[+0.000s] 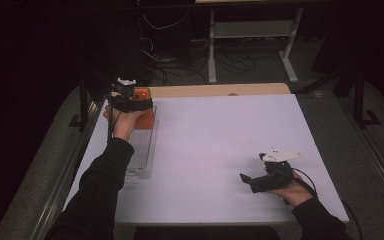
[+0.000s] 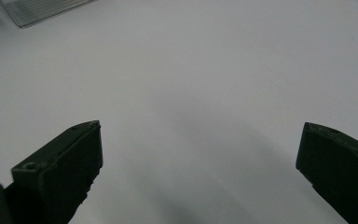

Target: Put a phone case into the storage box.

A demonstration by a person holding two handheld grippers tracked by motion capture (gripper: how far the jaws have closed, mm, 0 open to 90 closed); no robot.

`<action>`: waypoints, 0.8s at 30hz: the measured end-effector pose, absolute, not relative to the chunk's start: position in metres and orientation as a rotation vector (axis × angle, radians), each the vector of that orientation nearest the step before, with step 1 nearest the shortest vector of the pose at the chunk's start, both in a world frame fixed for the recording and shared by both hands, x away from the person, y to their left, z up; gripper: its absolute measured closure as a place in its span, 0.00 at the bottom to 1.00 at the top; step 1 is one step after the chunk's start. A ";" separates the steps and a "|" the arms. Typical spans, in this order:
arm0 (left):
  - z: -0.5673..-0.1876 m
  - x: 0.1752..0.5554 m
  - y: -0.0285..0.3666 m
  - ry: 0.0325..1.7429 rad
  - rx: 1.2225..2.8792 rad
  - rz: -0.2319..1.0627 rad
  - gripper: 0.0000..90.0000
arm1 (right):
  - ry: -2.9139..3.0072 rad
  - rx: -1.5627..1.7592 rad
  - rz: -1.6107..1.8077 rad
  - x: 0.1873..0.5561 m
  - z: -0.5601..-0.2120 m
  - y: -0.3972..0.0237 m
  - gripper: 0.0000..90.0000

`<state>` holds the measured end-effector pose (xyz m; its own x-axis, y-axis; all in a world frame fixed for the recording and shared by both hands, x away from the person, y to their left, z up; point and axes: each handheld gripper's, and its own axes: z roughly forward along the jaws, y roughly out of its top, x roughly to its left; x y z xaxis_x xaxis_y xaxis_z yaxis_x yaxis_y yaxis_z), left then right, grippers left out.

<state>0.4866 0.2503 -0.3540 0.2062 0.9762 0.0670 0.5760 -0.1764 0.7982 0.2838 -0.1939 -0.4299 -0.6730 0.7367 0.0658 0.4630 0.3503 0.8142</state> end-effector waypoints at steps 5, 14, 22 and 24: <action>-0.342 0.482 0.257 1.413 1.853 0.783 0.00 | 2.310 1.071 1.234 0.283 -0.430 -0.193 0.00; -0.333 0.473 0.264 1.343 1.862 0.713 0.00 | 2.306 1.072 1.236 0.284 -0.430 -0.193 0.00; -0.327 0.459 0.266 1.204 1.898 0.618 0.00 | 2.312 1.067 1.239 0.284 -0.431 -0.193 0.00; -0.326 0.455 0.266 1.174 1.911 0.599 0.00 | 2.315 1.065 1.237 0.284 -0.431 -0.193 0.00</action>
